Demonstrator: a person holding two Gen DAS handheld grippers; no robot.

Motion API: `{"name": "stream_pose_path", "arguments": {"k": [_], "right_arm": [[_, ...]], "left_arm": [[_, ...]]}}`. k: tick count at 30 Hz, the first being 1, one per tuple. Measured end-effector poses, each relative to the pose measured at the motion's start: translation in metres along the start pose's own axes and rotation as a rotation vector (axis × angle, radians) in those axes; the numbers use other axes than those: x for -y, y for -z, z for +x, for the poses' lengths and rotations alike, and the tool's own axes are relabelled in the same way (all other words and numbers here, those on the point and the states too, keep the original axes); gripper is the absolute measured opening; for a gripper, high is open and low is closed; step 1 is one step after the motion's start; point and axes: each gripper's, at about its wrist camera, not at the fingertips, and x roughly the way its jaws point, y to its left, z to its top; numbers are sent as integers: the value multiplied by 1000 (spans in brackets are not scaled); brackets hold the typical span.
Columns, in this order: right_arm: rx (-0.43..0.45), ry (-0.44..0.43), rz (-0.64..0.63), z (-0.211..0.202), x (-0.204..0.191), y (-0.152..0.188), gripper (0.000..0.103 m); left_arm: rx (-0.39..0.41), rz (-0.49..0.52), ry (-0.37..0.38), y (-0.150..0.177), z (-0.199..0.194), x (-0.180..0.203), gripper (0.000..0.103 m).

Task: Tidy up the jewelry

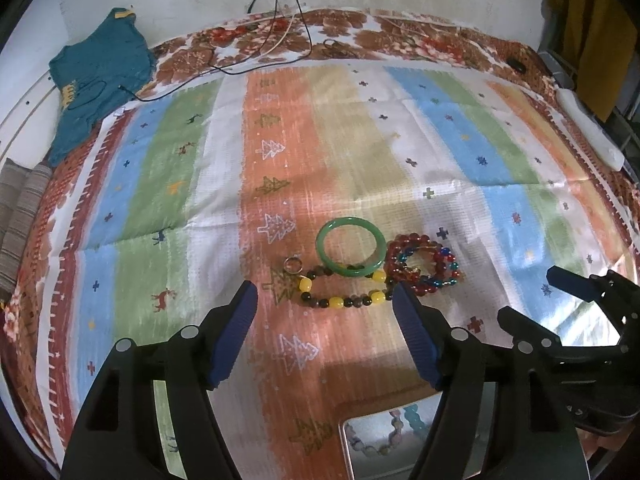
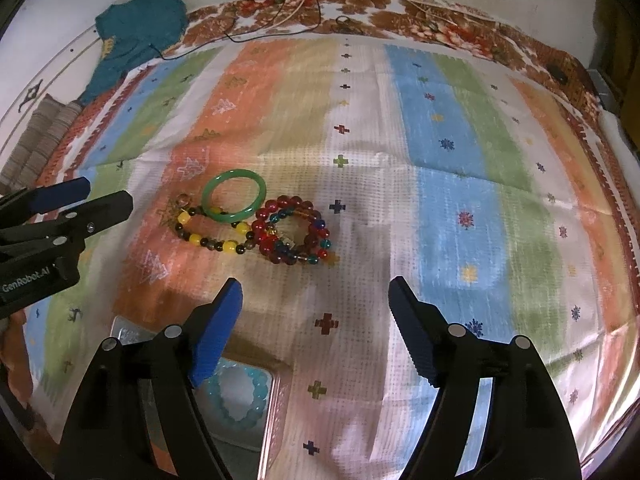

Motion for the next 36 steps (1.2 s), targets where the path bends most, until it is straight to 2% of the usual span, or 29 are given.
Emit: {"name": "stream_pose_path", "arguments": {"k": [18, 23, 36], "right_arm": [[-75, 15, 28, 41, 16, -19, 77], [-98, 13, 25, 55, 18, -22, 77], [-126, 17, -9, 79, 12, -31, 76]], "left_arm": [[-74, 14, -24, -17, 48, -3, 71], [-105, -18, 27, -20, 59, -5, 71], [-137, 3, 1, -28, 89, -5, 69]]}}
